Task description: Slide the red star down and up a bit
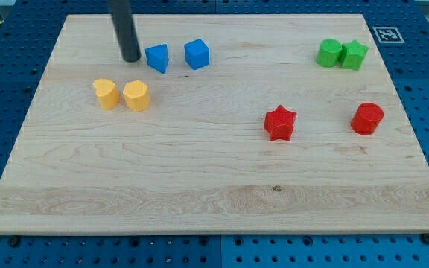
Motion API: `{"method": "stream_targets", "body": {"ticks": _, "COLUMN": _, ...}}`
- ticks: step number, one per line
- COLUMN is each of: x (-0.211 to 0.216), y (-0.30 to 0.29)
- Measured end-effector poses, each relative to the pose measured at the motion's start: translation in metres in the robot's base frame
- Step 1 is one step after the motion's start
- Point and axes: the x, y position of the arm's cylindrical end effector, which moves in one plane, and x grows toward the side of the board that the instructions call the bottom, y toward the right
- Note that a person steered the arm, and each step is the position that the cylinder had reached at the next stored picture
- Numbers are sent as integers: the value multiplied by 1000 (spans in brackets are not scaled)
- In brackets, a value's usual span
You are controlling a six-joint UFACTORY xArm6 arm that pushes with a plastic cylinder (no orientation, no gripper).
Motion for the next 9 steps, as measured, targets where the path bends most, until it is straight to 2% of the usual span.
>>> {"method": "stream_targets", "body": {"ticks": 1, "x": 17, "y": 19}}
{"method": "stream_targets", "body": {"ticks": 2, "x": 17, "y": 74}}
{"method": "stream_targets", "body": {"ticks": 3, "x": 20, "y": 99}}
{"method": "stream_targets", "body": {"ticks": 4, "x": 55, "y": 102}}
{"method": "stream_targets", "body": {"ticks": 6, "x": 94, "y": 141}}
{"method": "stream_targets", "body": {"ticks": 7, "x": 130, "y": 152}}
{"method": "stream_targets", "body": {"ticks": 8, "x": 137, "y": 201}}
{"method": "stream_targets", "body": {"ticks": 9, "x": 118, "y": 278}}
